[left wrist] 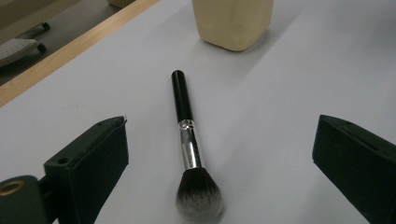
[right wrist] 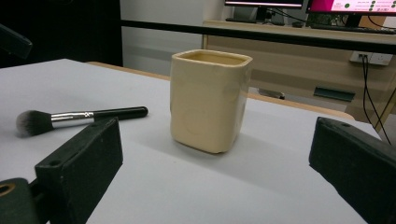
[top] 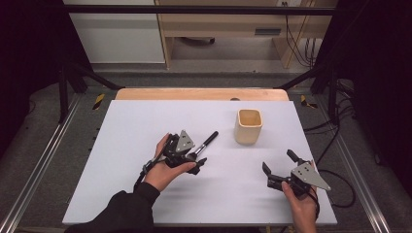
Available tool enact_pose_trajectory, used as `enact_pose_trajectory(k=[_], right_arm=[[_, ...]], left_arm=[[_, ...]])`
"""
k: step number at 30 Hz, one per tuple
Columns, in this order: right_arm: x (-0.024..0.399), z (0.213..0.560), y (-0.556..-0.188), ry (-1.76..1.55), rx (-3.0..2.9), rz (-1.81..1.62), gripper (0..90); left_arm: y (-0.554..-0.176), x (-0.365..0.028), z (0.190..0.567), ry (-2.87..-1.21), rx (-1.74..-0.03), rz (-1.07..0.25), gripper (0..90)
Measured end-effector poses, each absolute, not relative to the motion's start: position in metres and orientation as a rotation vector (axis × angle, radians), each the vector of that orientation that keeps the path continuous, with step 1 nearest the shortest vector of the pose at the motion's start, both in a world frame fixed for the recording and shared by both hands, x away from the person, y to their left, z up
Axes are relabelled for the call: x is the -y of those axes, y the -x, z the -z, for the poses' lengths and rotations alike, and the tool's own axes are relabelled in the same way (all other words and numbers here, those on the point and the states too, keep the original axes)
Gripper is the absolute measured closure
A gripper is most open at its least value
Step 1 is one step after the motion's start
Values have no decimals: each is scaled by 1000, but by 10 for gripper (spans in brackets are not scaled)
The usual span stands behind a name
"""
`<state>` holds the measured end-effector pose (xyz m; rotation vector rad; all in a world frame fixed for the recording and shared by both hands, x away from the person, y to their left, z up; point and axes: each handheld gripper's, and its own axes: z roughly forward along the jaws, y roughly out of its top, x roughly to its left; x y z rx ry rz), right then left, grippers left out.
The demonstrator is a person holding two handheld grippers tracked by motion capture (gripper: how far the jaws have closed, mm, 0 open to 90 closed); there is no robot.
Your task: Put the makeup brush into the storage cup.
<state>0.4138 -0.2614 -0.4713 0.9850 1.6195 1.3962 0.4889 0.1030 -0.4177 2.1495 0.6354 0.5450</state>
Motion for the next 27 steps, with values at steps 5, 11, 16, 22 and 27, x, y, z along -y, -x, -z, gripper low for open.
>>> enact_pose_trajectory(k=[5, 11, 16, 22, 27], right_arm=[[261, 471, -414, -987, -1620, -1396, 29], [261, 472, -414, -986, -1621, -1396, 29], [261, 471, -414, -987, -1622, -1394, 29], [261, 472, -414, -984, -1621, -1394, 29], [261, 472, -414, -988, -1623, -1394, 29]], left_arm=[[-490, -96, 421, -2165, -644, -537, 35], [-494, -93, 423, -2183, -660, -536, 37], [-497, -91, 423, -2180, -679, -523, 37], [-500, -87, 424, -2192, -680, -525, 39], [-504, -83, 426, -2207, -692, -511, 40]])
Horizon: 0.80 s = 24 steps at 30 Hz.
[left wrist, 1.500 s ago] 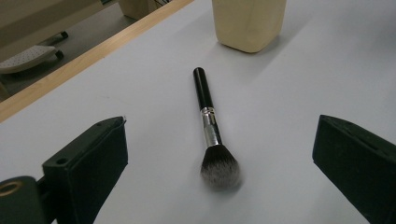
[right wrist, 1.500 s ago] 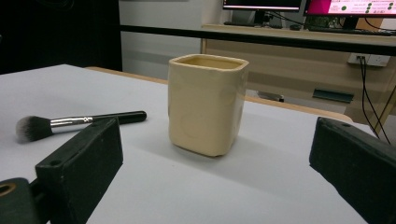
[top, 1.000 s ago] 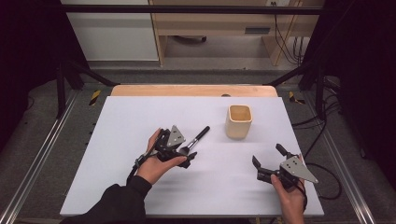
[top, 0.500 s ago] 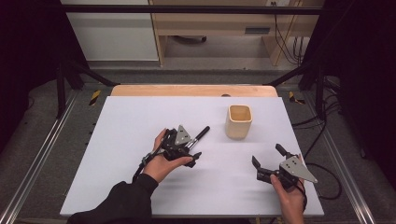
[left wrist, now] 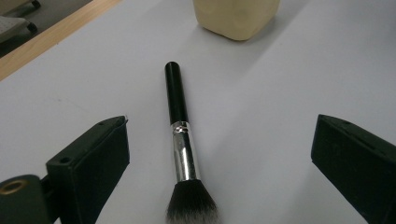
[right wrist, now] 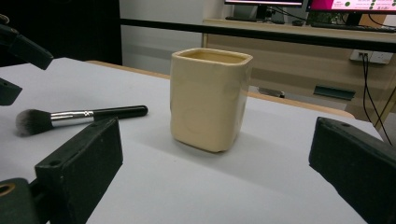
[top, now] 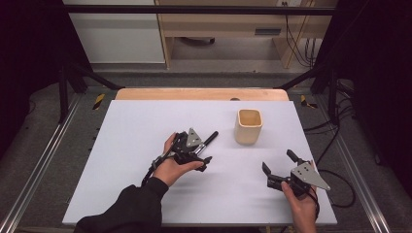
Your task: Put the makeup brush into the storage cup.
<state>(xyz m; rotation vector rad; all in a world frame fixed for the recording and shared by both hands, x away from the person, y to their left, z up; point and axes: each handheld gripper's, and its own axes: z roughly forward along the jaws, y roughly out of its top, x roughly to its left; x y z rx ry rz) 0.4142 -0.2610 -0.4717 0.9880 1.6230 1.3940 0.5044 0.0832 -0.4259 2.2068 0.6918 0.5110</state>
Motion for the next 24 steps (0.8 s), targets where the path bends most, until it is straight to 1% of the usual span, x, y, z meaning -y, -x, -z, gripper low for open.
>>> enact_pose_trajectory(k=[11, 24], right_arm=[[261, 472, -415, -988, -1623, -1393, 29], [261, 472, -414, -993, -1626, -1396, 30]], left_arm=[[-515, -79, 436, -2226, -727, -480, 40], [-524, -78, 443, -2193, -792, -463, 42]])
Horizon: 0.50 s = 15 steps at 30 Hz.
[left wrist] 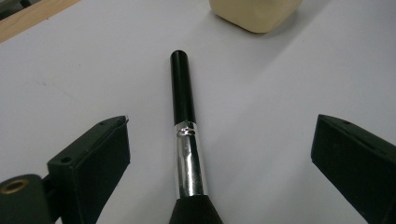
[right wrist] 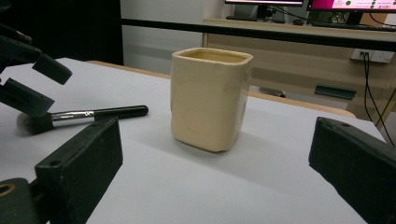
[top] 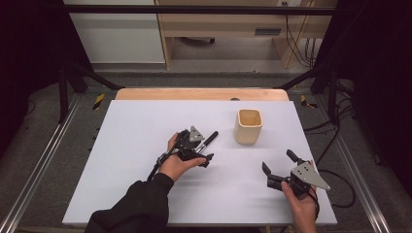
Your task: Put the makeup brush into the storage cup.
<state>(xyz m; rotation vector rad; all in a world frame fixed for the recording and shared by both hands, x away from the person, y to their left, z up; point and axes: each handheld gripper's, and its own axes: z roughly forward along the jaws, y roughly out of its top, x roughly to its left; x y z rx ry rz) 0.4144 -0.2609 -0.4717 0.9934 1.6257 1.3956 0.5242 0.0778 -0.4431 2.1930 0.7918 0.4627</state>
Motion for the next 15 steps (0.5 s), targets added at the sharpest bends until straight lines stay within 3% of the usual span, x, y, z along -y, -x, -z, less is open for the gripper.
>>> enact_pose_trajectory(k=[11, 15], right_arm=[[260, 472, -414, -992, -1630, -1393, 30], [260, 472, -415, -990, -1627, -1397, 30]], left_arm=[[-531, -78, 447, -2179, -841, -464, 81], [-533, -78, 449, -2195, -860, -469, 192]])
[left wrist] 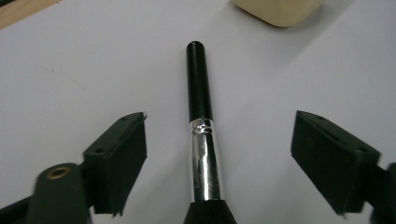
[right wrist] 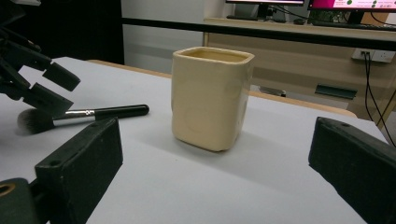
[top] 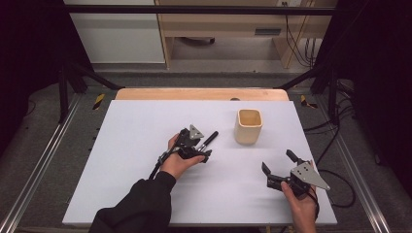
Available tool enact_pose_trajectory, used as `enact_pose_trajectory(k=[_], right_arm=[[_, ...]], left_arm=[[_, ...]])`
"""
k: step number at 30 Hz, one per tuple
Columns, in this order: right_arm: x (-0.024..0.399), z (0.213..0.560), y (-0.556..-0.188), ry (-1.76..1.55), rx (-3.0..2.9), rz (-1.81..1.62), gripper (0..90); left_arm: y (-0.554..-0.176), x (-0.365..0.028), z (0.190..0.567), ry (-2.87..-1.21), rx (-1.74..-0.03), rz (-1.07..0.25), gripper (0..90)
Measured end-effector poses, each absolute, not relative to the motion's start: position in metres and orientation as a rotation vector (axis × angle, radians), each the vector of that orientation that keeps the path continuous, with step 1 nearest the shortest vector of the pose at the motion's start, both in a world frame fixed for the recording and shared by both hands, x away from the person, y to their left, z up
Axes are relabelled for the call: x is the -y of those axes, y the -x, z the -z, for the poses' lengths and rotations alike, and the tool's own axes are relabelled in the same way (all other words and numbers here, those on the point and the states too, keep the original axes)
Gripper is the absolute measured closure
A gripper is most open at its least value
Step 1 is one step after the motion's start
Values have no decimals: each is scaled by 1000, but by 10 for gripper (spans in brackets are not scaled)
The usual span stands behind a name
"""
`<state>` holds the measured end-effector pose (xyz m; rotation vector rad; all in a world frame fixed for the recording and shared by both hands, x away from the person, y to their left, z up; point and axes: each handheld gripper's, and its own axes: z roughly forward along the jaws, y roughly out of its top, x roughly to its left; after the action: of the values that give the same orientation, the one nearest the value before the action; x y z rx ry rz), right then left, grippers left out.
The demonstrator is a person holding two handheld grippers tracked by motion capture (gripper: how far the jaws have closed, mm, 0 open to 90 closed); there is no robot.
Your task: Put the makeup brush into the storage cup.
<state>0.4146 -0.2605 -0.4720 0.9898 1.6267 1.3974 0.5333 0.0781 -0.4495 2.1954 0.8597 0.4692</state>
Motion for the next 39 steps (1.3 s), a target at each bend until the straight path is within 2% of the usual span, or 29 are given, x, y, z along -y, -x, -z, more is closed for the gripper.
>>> enact_pose_trajectory(k=[1, 10, 20, 39], right_arm=[[260, 472, -415, -990, -1627, -1397, 30], [259, 472, -415, -988, -1636, -1393, 31], [259, 472, -415, -988, -1641, -1392, 32], [259, 473, -415, -989, -1643, -1391, 32]], left_arm=[[-534, -78, 450, -2197, -860, -471, 192], [-538, -78, 454, -2219, -911, -462, 409], [-543, -76, 458, -2248, -944, -450, 500], [-548, -76, 464, -2247, -1030, -412, 593]])
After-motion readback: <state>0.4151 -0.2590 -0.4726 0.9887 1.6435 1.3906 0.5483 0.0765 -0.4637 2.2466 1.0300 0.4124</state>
